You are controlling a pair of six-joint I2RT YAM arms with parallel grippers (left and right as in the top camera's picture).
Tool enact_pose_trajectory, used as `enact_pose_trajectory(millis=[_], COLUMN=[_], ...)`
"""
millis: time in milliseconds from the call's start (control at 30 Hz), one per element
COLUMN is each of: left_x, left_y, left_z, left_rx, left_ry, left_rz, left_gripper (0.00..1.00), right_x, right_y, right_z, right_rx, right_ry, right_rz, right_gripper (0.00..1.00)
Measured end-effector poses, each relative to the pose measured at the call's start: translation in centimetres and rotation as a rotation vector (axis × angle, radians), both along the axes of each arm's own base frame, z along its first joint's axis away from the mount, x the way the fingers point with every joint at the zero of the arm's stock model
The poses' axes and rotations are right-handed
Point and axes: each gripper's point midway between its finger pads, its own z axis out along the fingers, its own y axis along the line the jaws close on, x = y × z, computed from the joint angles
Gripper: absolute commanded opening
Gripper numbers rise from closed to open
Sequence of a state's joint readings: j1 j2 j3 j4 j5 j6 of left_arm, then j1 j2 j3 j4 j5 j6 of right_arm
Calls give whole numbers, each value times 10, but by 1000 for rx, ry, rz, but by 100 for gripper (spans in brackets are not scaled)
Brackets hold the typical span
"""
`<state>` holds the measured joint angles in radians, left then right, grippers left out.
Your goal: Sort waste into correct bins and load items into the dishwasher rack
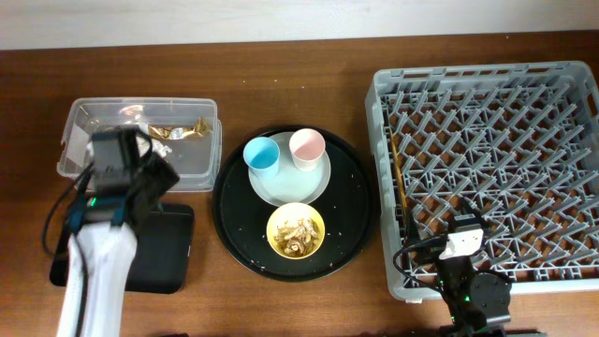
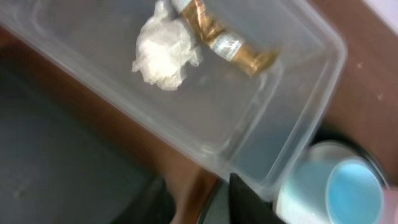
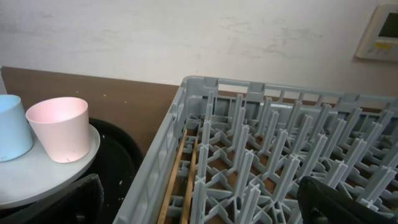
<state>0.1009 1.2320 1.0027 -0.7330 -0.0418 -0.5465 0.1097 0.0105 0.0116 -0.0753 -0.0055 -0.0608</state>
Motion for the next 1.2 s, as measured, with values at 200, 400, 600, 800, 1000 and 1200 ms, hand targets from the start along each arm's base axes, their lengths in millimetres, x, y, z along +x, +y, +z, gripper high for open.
enact_pose_trajectory(millis=[200,400,600,800,1000,1200], left_x=[-92,-117,-133,-119,-119,-100], left_y=[2,-6,-11,-23,-23,-10], left_z=[0,-74,-111,-109,-110,-107], left_rx=[40,-2,-28,-79,-55,20], left_ry=[200,379,434,373,380,316], left_rz=[31,6,-4,-70,-113,-98], left_gripper=[0,0,0,0,1,0], right_x=[0,0,0,0,0,0], right_y=[0,0,0,0,0,0], right_z=[0,0,0,0,0,0], right_rx=[0,0,0,0,0,0], right_ry=[1,0,1,0,1,0], right_rz=[0,0,0,0,0,0], right_gripper=[98,98,98,98,98,98])
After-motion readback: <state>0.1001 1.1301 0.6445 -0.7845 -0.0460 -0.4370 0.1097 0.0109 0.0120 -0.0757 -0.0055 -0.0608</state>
